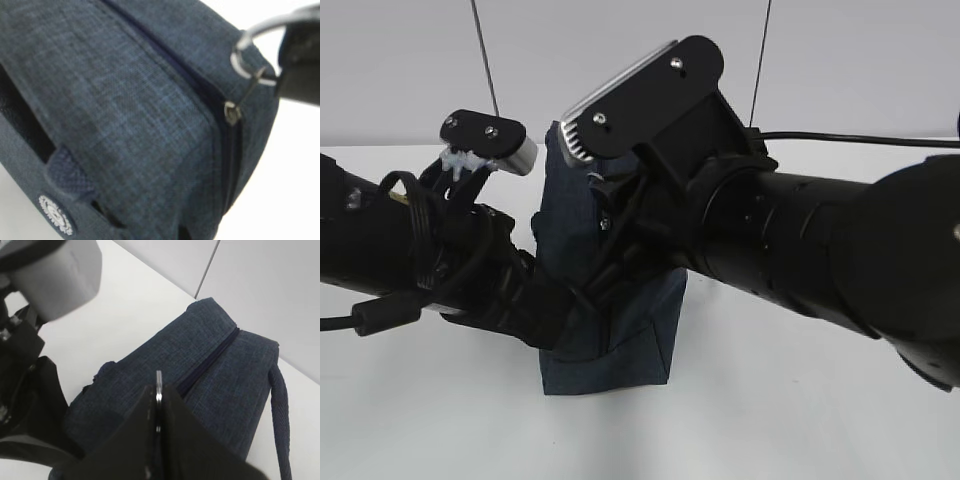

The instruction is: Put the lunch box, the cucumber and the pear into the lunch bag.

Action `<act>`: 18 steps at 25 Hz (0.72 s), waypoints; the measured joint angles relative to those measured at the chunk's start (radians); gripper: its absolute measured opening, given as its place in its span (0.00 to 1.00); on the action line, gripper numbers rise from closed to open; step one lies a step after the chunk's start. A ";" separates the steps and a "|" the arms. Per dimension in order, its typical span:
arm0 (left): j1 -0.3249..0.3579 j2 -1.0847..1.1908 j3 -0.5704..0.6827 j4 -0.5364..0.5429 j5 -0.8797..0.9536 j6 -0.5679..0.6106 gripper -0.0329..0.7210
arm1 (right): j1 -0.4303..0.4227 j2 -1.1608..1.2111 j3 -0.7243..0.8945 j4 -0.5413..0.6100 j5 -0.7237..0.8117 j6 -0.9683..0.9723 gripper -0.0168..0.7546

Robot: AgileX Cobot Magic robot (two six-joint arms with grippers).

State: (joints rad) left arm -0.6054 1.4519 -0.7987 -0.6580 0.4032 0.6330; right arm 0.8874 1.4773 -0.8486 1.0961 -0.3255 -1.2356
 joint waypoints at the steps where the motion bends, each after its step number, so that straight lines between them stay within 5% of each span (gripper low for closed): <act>1: 0.001 0.000 0.000 0.001 0.004 0.000 0.05 | 0.000 0.000 -0.004 0.000 0.000 0.000 0.02; 6: 0.001 0.000 -0.001 0.002 0.022 0.000 0.05 | -0.035 0.000 -0.030 0.002 0.060 -0.002 0.02; 18: 0.001 0.000 -0.002 0.006 0.036 0.001 0.05 | -0.261 0.017 -0.156 -0.016 0.476 0.005 0.02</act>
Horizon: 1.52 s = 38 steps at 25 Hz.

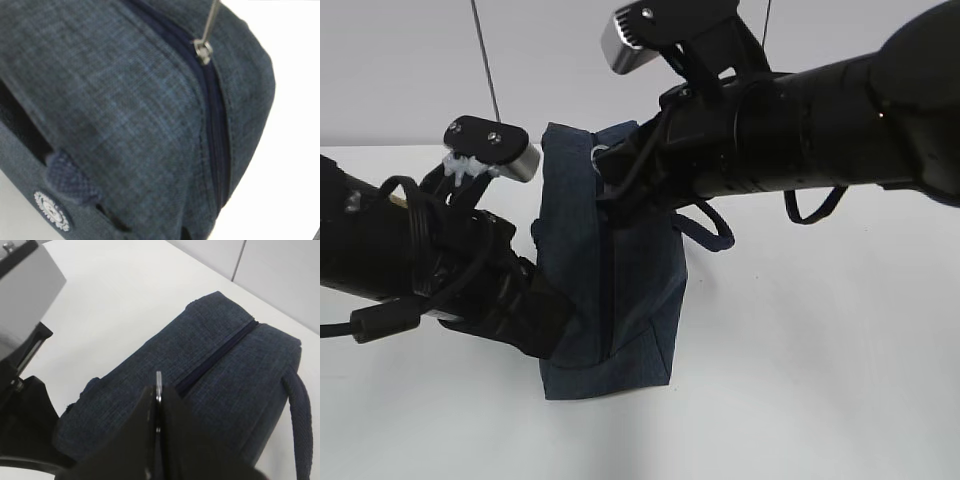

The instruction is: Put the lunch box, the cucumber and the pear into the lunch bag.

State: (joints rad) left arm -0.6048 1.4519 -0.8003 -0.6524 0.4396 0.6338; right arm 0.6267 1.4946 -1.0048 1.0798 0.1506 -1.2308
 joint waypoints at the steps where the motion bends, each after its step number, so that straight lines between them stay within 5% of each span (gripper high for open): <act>1: 0.000 0.000 0.000 0.001 0.002 0.000 0.05 | -0.010 0.011 -0.014 0.000 0.026 0.000 0.02; 17: 0.001 0.000 0.000 0.012 0.026 0.000 0.05 | -0.160 0.199 -0.276 -0.028 0.363 -0.007 0.02; 38: 0.001 0.000 0.000 0.022 0.033 0.000 0.05 | -0.366 0.581 -0.824 -0.046 0.849 0.139 0.02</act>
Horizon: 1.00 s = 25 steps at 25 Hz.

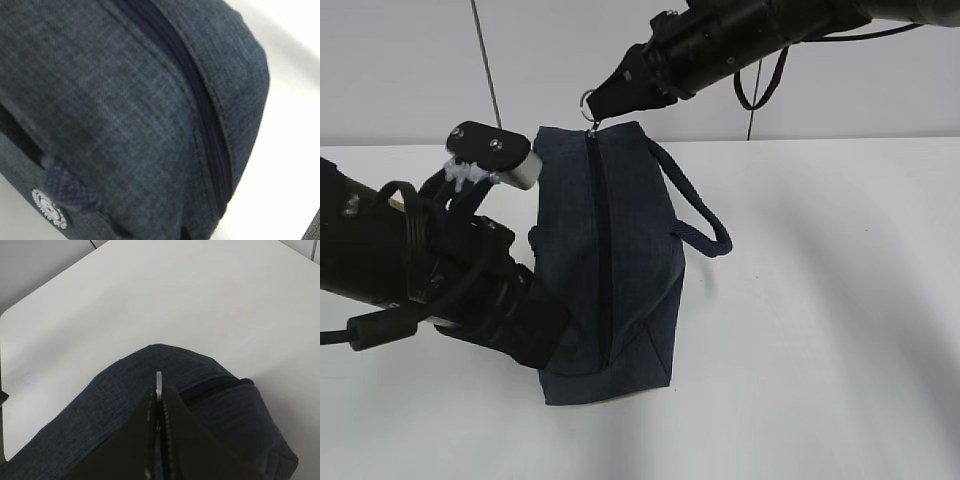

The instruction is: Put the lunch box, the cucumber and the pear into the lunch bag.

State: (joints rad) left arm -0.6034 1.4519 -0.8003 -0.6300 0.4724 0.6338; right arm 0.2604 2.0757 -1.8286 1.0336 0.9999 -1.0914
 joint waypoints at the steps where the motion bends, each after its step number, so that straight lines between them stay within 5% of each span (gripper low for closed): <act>1: 0.000 0.000 0.000 0.000 0.002 0.000 0.05 | -0.002 0.011 -0.023 -0.002 0.013 0.008 0.02; 15: 0.000 0.000 -0.001 0.000 0.036 -0.008 0.05 | -0.069 0.332 -0.491 -0.006 0.233 0.242 0.02; 25: 0.000 0.000 -0.001 0.011 0.043 -0.032 0.05 | -0.128 0.449 -0.582 0.039 0.251 0.308 0.02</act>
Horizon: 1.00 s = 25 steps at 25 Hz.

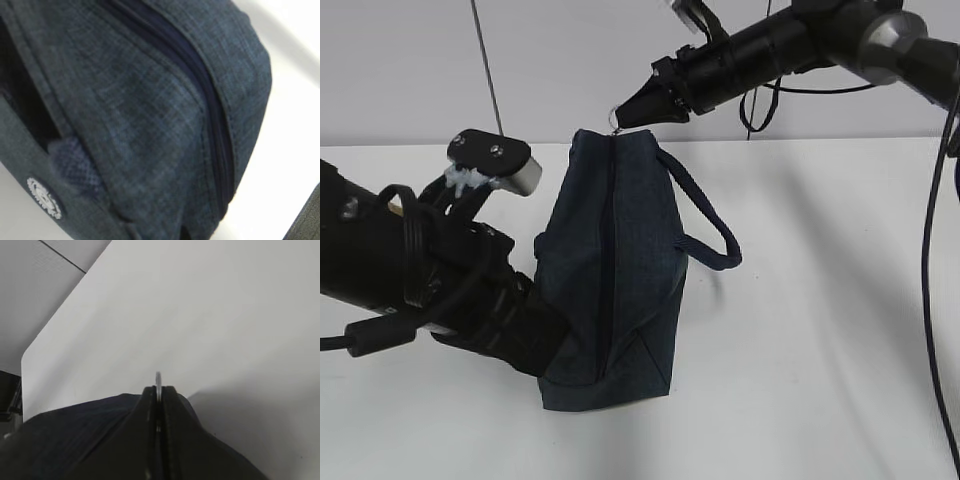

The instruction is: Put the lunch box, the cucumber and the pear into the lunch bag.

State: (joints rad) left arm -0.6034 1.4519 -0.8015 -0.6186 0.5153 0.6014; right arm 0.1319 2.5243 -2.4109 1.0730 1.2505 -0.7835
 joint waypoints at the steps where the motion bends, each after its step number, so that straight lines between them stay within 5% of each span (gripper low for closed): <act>1: 0.000 0.000 0.000 0.000 0.000 -0.001 0.05 | -0.002 0.011 0.000 0.010 0.001 0.001 0.02; 19: 0.000 0.000 -0.016 -0.009 0.000 -0.001 0.06 | -0.006 0.070 -0.064 0.088 -0.009 0.041 0.02; 25: 0.017 -0.004 -0.057 -0.026 0.033 -0.027 0.27 | -0.007 0.070 -0.086 0.086 -0.009 0.072 0.02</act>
State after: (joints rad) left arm -0.5867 1.4479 -0.8587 -0.6444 0.5479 0.5743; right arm 0.1254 2.5947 -2.4965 1.1587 1.2412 -0.7115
